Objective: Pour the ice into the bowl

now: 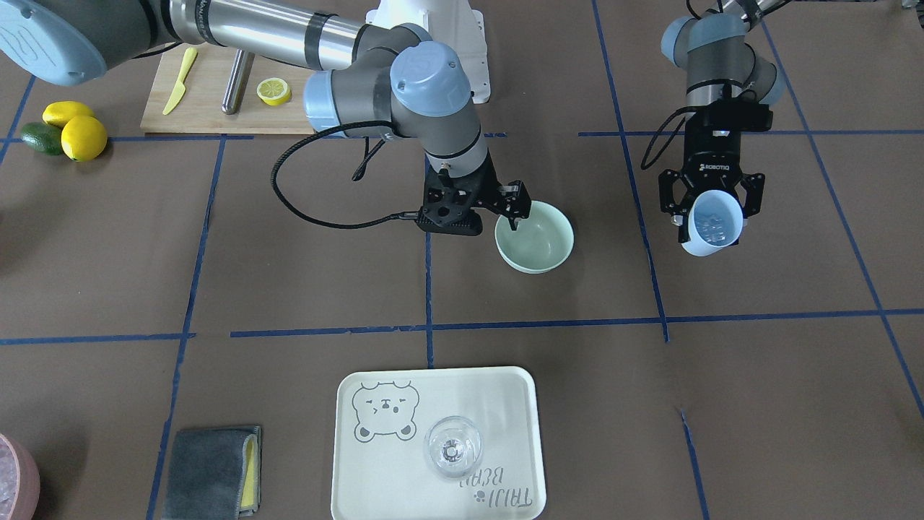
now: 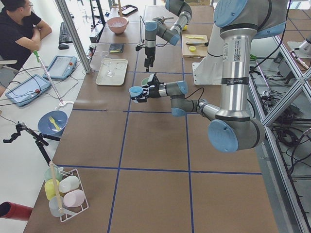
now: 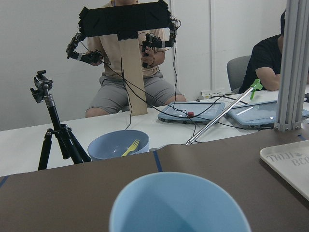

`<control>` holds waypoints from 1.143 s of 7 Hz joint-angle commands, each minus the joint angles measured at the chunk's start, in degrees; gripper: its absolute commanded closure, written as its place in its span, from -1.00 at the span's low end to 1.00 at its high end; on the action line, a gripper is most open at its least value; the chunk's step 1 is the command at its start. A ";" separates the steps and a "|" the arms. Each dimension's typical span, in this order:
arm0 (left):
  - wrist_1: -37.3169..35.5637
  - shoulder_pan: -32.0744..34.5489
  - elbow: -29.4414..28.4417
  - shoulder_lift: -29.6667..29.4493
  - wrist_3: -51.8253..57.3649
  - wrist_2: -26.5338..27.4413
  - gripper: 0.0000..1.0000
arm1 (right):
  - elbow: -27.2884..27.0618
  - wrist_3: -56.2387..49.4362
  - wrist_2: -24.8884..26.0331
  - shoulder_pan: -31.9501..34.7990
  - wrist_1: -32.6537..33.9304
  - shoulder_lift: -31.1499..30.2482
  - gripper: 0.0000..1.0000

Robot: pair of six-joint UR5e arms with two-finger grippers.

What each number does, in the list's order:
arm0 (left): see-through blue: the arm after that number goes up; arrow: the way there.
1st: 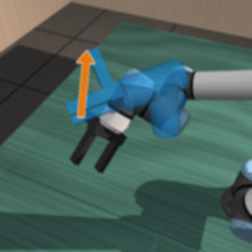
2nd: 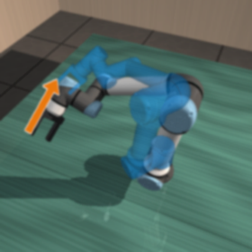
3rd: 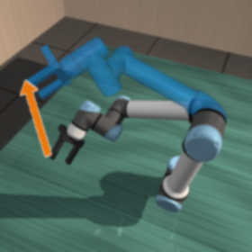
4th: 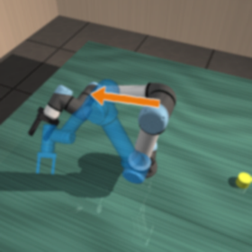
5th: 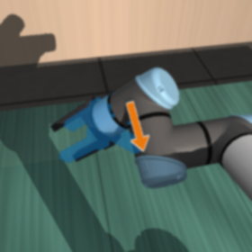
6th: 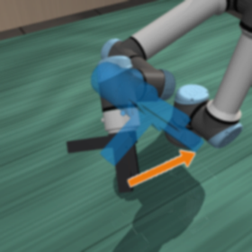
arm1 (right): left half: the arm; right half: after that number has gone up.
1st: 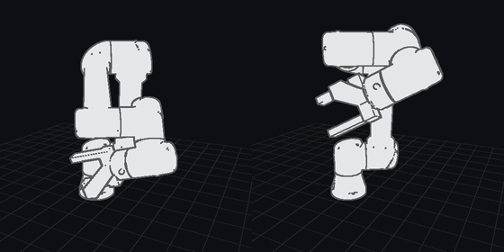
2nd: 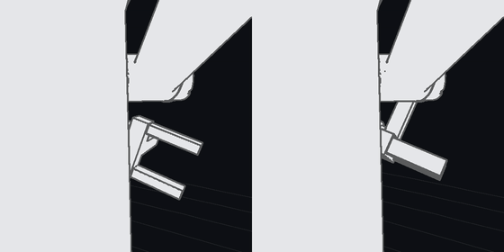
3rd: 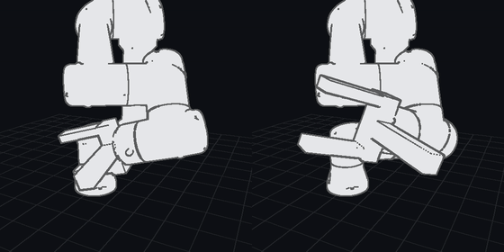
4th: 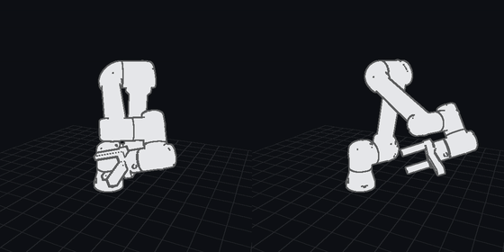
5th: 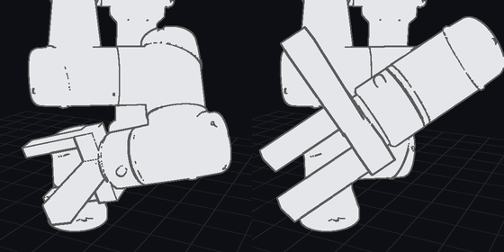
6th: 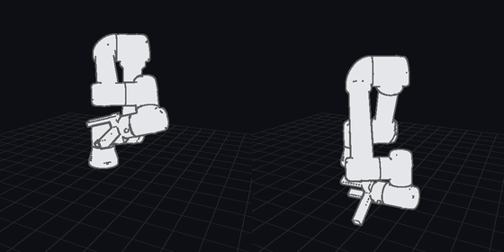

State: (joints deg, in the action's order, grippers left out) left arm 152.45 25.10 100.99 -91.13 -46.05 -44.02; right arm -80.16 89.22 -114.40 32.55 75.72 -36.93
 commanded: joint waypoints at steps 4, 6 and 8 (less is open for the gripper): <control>-20.26 -9.54 2.72 -5.46 27.15 20.17 1.00 | -12.91 -18.45 -5.75 8.15 0.93 -15.36 -1.00; -20.26 -11.90 1.84 -5.55 38.43 22.99 1.00 | -14.05 -18.73 -5.75 8.23 0.05 -16.84 -1.00; -20.26 -12.88 1.66 -5.72 48.28 23.45 1.00 | -15.02 -18.64 -5.84 8.23 -5.56 -20.89 -1.00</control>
State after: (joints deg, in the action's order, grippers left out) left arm 132.20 12.89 102.82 -96.72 -3.87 -21.09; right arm -94.79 70.59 -120.21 40.77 72.93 -55.83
